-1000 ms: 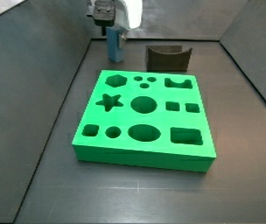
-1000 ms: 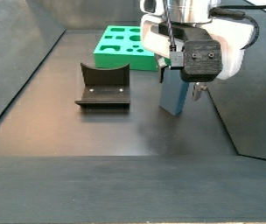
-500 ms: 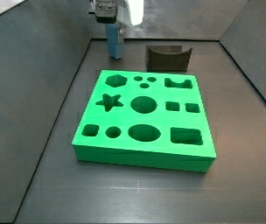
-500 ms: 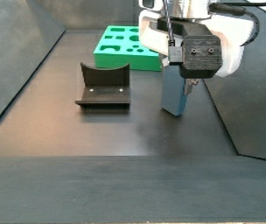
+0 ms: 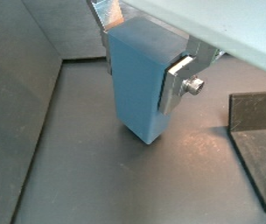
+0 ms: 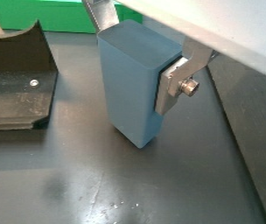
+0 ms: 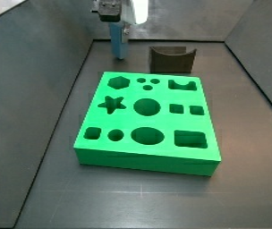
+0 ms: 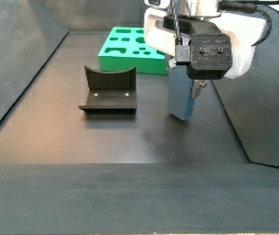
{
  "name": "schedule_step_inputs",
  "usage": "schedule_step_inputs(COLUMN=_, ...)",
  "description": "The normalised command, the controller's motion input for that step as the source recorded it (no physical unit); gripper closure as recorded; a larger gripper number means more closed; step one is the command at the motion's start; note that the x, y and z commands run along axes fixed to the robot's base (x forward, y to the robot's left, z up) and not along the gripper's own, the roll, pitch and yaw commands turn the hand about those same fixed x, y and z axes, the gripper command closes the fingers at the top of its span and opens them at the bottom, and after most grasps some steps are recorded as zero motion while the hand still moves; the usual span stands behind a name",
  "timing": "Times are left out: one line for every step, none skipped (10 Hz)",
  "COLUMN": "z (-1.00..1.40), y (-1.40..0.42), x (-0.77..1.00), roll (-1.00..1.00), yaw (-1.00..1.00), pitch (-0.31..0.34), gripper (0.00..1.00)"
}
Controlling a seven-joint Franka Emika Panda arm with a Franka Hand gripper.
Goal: Pick up the rectangle object. Move up. Move to above the board. Insert the rectangle object.
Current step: Pick up the rectangle object, then move up, then move to above the board.
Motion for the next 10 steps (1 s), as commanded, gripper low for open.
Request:
schedule_step_inputs(z=0.00, y=0.00, x=0.00, roll=0.00, yaw=0.00, pitch=0.000, gripper=1.00)
schedule_step_inputs(z=0.83, y=0.00, x=0.00, roll=0.00, yaw=0.00, pitch=0.000, gripper=1.00)
schedule_step_inputs(z=0.81, y=-0.01, x=0.04, roll=0.01, yaw=-0.02, pitch=0.001, gripper=1.00)
schedule_step_inputs(z=0.66, y=0.00, x=0.02, roll=0.02, yaw=-0.02, pitch=0.041, gripper=1.00)
schedule_step_inputs(z=0.52, y=0.01, x=0.01, roll=0.03, yaw=-0.03, pitch=0.057, gripper=1.00)
schedule_step_inputs(z=0.37, y=0.01, x=0.00, roll=0.05, yaw=-0.03, pitch=0.065, gripper=1.00)
schedule_step_inputs(z=0.22, y=0.01, x=0.00, roll=0.06, yaw=-0.02, pitch=0.071, gripper=1.00)
schedule_step_inputs(z=1.00, y=0.27, x=0.10, roll=0.11, yaw=-0.09, pitch=-0.101, gripper=1.00)
schedule_step_inputs(z=1.00, y=0.28, x=0.10, roll=0.10, yaw=-0.07, pitch=-0.085, gripper=1.00)
schedule_step_inputs(z=1.00, y=0.26, x=0.09, roll=0.08, yaw=-0.06, pitch=-0.055, gripper=1.00)
